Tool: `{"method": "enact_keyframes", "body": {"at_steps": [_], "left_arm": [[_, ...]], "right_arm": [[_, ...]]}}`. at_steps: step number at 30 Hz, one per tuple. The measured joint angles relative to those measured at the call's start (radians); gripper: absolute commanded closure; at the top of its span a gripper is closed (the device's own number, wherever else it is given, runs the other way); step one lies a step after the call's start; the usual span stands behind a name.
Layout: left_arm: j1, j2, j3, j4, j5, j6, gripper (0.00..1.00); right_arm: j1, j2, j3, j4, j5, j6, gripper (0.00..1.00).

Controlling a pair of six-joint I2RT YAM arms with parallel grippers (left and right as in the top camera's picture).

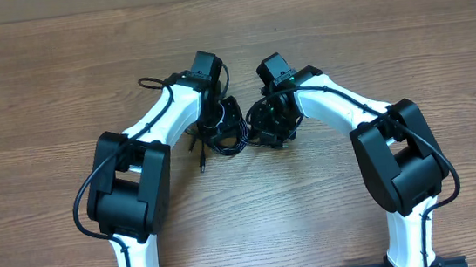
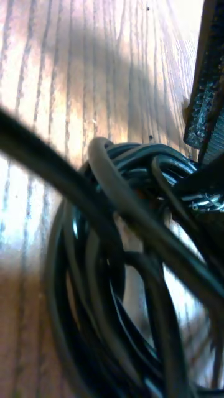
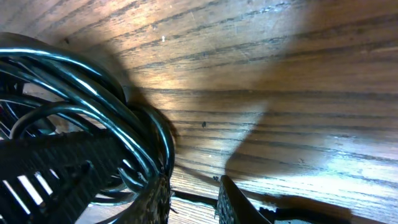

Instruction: Untangle cables

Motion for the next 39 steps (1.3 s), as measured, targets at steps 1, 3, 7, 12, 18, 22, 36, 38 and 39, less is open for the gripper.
{"method": "enact_keyframes", "body": {"at_steps": [1,3,7,12,18,22,36,38,39], "left_arm": [[0.000,0.000,0.000,0.000,0.003,0.000,0.96],[0.000,0.000,0.000,0.000,0.008,0.000,0.96],[0.010,0.006,0.000,0.007,0.061,0.031,0.96],[0.043,0.010,0.001,-0.008,0.132,0.042,0.96],[0.054,0.012,0.001,-0.015,0.165,0.058,0.96],[0.054,0.012,0.001,-0.015,0.172,0.066,0.96],[0.054,0.013,0.001,0.011,0.238,0.063,0.96],[0.054,0.013,0.001,0.011,0.247,0.063,0.96],[0.055,0.014,0.001,0.011,0.253,0.063,0.96]], "right_arm": [[0.000,0.000,0.000,-0.001,0.002,0.000,0.76],[0.000,0.000,-0.003,-0.002,0.009,0.000,0.76],[0.000,0.000,-0.009,-0.004,0.012,0.000,0.75],[-0.018,0.000,-0.014,0.000,-0.039,0.000,0.75],[-0.131,0.001,-0.016,0.009,-0.267,-0.015,0.67],[-0.227,0.001,-0.016,0.035,-0.424,-0.018,0.63],[-0.108,0.001,-0.016,0.017,-0.383,0.082,0.62],[-0.096,0.001,-0.016,0.016,-0.353,0.095,0.62],[-0.091,0.001,-0.016,0.013,-0.321,0.109,0.64]]}}
